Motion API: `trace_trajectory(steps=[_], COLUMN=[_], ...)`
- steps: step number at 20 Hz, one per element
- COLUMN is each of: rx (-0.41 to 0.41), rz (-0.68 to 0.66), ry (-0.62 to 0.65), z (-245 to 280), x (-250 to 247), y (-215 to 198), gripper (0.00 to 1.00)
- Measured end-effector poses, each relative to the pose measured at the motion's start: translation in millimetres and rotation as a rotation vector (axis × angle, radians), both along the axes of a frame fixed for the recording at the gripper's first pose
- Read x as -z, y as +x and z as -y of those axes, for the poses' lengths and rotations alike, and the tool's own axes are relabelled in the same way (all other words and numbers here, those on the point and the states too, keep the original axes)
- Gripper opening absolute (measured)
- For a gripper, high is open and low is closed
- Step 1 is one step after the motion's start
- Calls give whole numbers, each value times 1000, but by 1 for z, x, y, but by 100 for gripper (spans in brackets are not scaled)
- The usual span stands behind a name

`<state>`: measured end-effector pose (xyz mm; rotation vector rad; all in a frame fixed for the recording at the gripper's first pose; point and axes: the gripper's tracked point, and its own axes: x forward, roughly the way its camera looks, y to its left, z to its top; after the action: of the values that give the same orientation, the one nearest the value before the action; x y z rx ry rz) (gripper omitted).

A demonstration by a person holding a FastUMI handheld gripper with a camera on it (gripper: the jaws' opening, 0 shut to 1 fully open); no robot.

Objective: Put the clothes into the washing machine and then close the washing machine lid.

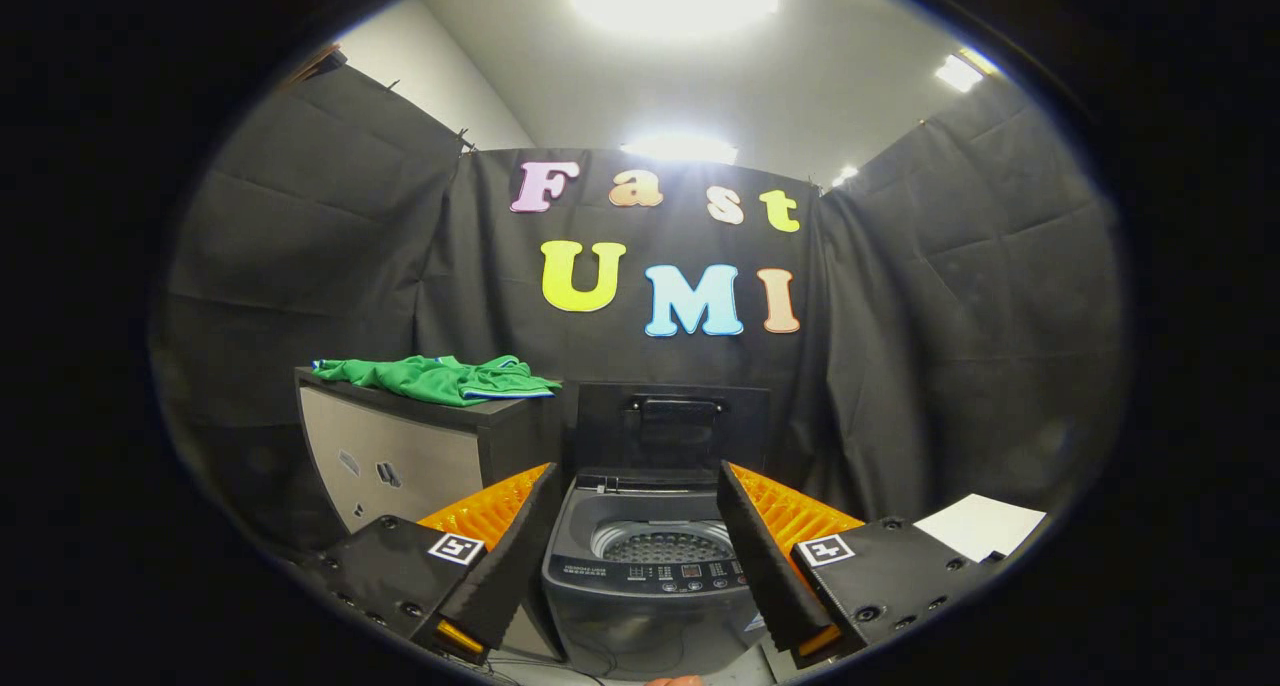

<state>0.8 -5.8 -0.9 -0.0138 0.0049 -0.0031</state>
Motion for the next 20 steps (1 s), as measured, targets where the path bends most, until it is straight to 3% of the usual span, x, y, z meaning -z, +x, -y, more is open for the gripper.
trace_trajectory(steps=[20], rx=[-6], rz=[-14], ry=[-16], z=[-6], x=[5], y=[7], gripper=[98])
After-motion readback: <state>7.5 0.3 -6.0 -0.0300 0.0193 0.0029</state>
